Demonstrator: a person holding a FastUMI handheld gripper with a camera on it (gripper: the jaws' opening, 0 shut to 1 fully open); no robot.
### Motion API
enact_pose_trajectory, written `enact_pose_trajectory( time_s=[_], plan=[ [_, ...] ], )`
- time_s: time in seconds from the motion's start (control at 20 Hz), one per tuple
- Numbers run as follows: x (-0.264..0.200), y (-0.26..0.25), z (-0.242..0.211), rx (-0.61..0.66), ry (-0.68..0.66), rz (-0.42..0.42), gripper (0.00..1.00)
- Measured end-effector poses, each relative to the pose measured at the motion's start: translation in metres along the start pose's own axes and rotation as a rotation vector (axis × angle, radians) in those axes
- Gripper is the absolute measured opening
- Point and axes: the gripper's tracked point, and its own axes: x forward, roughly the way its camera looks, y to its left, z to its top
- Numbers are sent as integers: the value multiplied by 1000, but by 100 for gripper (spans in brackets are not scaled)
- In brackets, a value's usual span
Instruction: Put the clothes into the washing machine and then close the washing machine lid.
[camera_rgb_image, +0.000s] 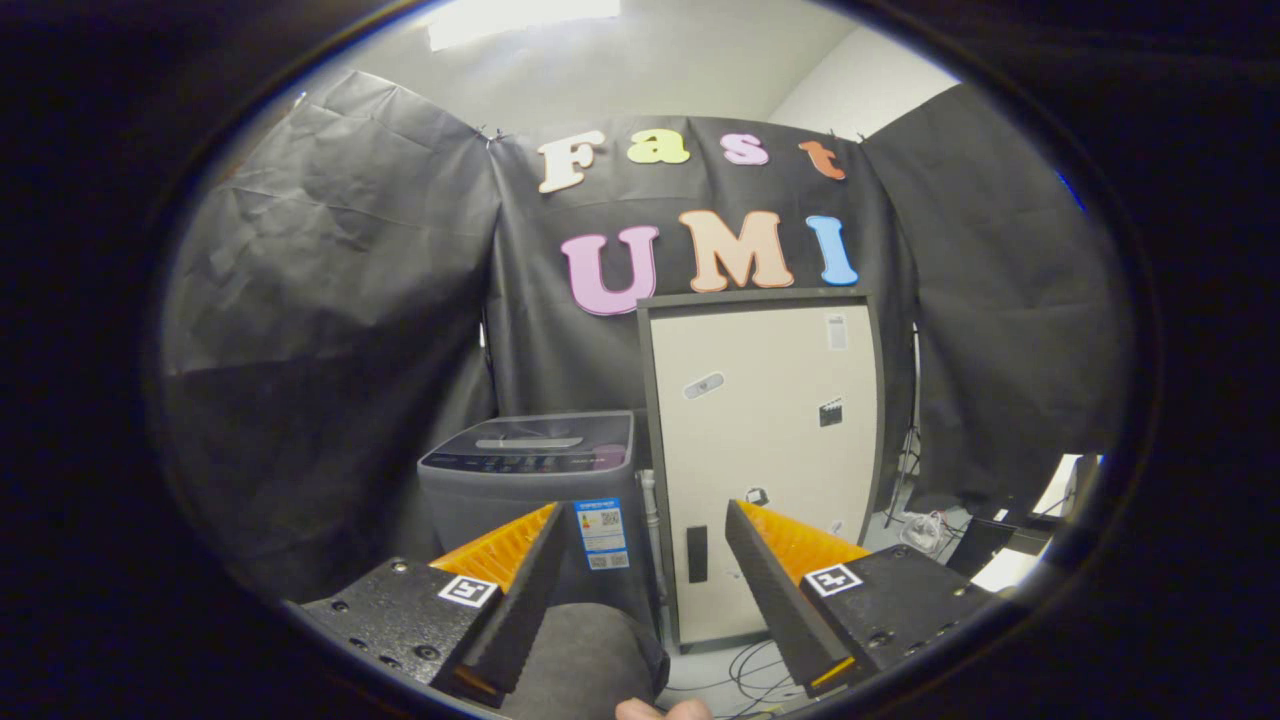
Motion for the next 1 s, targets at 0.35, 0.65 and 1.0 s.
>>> enact_pose_trajectory(
  time_s=[0.35, 0.65, 1.0],
  plan=[
    [0, -1, 0, 4, 3, -1, 96],
    [0, -1, -1, 6, 7, 1, 96],
    [-1, -1, -1, 3, 4, 2, 96]
  ],
)
